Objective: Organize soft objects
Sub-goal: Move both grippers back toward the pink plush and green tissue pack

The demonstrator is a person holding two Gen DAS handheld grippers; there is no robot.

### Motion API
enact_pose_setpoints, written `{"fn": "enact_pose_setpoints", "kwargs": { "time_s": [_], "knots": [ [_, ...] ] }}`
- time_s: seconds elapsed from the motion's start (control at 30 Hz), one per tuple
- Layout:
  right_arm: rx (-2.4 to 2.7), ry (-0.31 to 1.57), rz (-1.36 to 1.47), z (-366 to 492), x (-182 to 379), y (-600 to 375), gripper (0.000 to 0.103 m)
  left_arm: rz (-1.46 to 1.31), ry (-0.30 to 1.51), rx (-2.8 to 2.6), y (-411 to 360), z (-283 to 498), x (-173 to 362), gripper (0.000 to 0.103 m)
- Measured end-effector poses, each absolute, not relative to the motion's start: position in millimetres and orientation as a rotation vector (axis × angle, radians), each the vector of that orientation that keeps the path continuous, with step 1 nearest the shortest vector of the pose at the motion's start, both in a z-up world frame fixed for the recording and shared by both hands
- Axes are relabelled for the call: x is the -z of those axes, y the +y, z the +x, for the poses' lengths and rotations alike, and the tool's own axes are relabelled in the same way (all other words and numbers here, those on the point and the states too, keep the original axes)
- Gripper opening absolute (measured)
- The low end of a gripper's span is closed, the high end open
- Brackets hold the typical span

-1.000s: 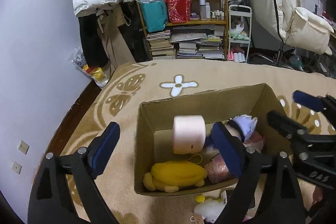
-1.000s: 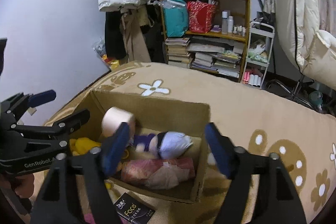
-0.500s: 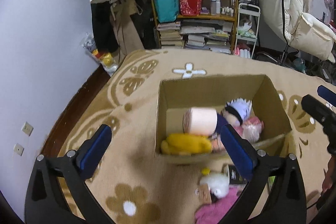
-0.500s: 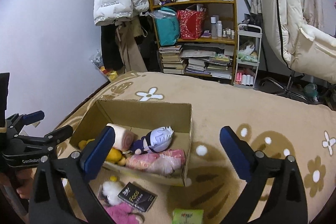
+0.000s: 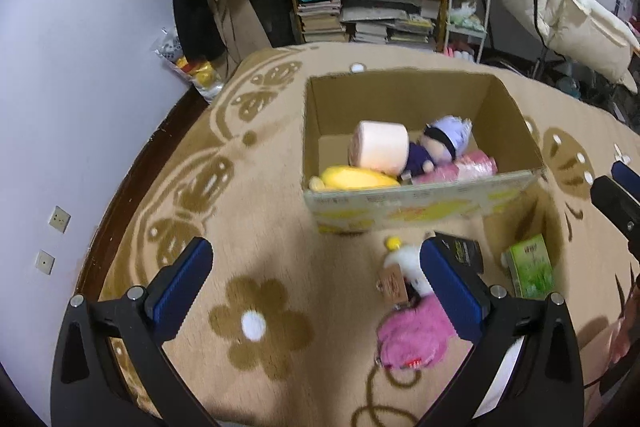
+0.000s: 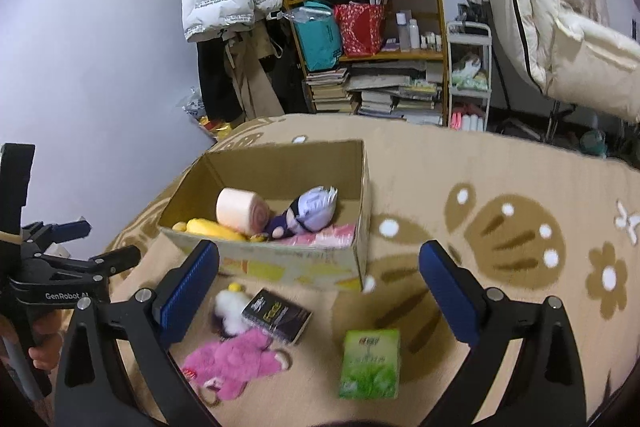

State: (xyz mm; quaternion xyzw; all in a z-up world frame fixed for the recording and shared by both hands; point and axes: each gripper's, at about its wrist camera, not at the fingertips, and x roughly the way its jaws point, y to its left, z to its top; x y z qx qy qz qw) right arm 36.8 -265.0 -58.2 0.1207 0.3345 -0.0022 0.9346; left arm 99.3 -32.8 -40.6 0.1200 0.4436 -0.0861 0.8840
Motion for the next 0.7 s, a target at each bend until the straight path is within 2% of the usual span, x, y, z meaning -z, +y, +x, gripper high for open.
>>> {"fn": "enact_pose_setpoints", "kwargs": {
  "time_s": [0.37,0.7],
  "knots": [
    [-0.001,0.739,0.264,14,81,-264,0.103,0.278,1.015,0.270,-47,68,59,0.103],
    [0.012,0.802,0.284,15,108,-266,0.103,0.278,1.103,0.316,-59,72,82,0.103]
  ]
}}
